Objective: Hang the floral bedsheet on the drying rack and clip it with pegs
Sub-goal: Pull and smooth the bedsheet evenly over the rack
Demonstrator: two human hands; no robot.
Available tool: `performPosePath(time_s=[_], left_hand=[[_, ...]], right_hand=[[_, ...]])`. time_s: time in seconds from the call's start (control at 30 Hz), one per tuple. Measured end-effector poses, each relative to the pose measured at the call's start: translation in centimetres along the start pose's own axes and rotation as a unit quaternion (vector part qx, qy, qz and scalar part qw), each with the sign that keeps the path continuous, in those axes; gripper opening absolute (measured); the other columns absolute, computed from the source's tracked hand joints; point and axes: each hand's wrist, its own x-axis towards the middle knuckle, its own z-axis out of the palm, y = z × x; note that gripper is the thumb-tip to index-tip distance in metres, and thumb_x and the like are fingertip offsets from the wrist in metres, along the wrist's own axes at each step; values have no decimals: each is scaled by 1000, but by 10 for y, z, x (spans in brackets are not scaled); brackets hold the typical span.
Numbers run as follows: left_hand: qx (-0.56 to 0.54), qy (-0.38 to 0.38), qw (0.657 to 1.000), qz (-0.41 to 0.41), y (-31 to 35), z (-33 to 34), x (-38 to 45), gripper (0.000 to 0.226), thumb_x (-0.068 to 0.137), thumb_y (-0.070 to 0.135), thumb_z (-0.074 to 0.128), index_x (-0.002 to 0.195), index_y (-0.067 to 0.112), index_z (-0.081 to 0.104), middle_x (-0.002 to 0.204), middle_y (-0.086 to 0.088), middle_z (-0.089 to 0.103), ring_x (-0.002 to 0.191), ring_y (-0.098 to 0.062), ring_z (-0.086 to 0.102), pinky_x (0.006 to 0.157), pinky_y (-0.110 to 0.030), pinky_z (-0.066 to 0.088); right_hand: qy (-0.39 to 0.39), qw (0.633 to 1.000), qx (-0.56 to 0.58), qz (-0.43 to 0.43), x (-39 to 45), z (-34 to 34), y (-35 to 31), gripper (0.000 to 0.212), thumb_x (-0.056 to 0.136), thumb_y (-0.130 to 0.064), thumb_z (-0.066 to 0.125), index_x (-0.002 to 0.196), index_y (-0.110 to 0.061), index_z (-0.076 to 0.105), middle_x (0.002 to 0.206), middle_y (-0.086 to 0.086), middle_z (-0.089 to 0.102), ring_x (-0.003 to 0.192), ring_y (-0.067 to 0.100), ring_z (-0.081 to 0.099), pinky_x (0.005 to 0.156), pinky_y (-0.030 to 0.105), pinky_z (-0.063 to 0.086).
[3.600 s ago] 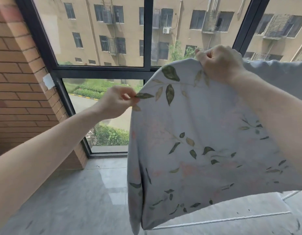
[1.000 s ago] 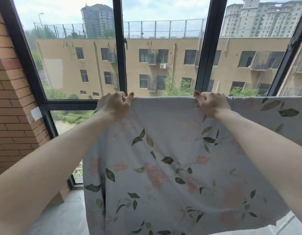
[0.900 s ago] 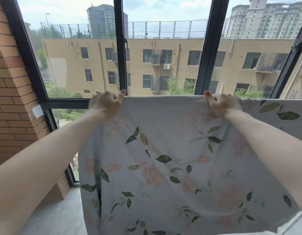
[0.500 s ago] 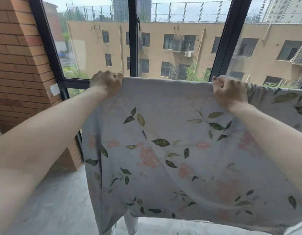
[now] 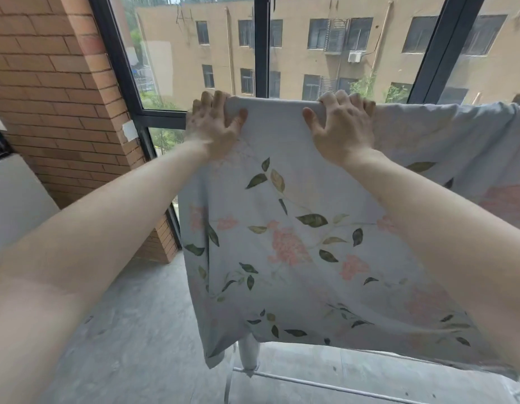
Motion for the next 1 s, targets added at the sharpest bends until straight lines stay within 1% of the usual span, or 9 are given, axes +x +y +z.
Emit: performPosePath(time_s=[0.13,0.23,0.37,0.5,0.7,0.77,0.83,0.9,1.0], left_hand=[[-23,-1,1000,9,2,-1,-4,46,100,61,39,125,22,45,125,-6,47,116,-24,45,102,-44,35],[-20,12,999,23,6,2,-6,47,99,62,37,119,20,45,122,-6,50,112,-26,47,101,-45,38],[-20,47,998,30,2,5,-7,48,99,63,37,115,19,47,120,-7,51,110,-29,49,100,-46,39],[-20,53,998,31,-7,7,-11,48,100,61,38,115,17,47,120,-10,51,111,-31,49,101,-48,38],[22,26,999,24,10,-5,-14,57,102,62,32,123,15,55,127,-10,58,119,-35,49,104,-49,33],[42,24,996,73,32,-4,-11,55,102,63,32,120,18,59,126,-8,59,119,-34,50,103,-48,31],[44,7,988,148,62,2,-10,52,101,63,34,121,21,58,125,-5,59,117,-30,51,104,-47,32],[20,-36,978,202,97,10,-11,52,100,64,37,128,24,55,129,-1,57,119,-26,51,106,-45,35],[-3,-102,967,232,151,22,-7,53,100,63,38,139,29,48,136,1,56,122,-26,52,108,-45,34]], right_hand=[[32,999,3,11,-6,-3,12,53,103,-62,30,103,-18,58,113,10,64,112,31,50,103,47,29],[50,998,-14,48,-10,-10,32,56,103,-64,29,89,-17,57,105,14,66,108,34,53,101,47,32],[60,991,-29,116,-21,-25,69,57,102,-65,26,84,-19,54,109,18,64,111,38,51,105,50,32],[46,989,-48,131,-35,-27,91,57,104,-62,26,103,-15,58,115,21,59,118,37,48,114,52,23],[14,988,-29,148,-31,-12,75,52,102,-64,25,109,-22,56,117,9,57,125,36,45,122,59,12],[2,991,-18,132,-32,-17,69,51,102,-62,29,115,-23,58,123,7,60,128,33,46,123,55,13],[-13,994,2,108,-35,-27,63,47,103,-59,36,123,-23,59,128,6,61,129,31,47,123,49,19],[-14,995,20,93,-40,-38,63,45,102,-56,42,131,-26,59,134,4,62,130,28,48,122,47,26],[-14,995,25,99,-50,-55,83,45,103,-50,48,139,-26,56,143,2,60,136,26,47,123,46,25]])
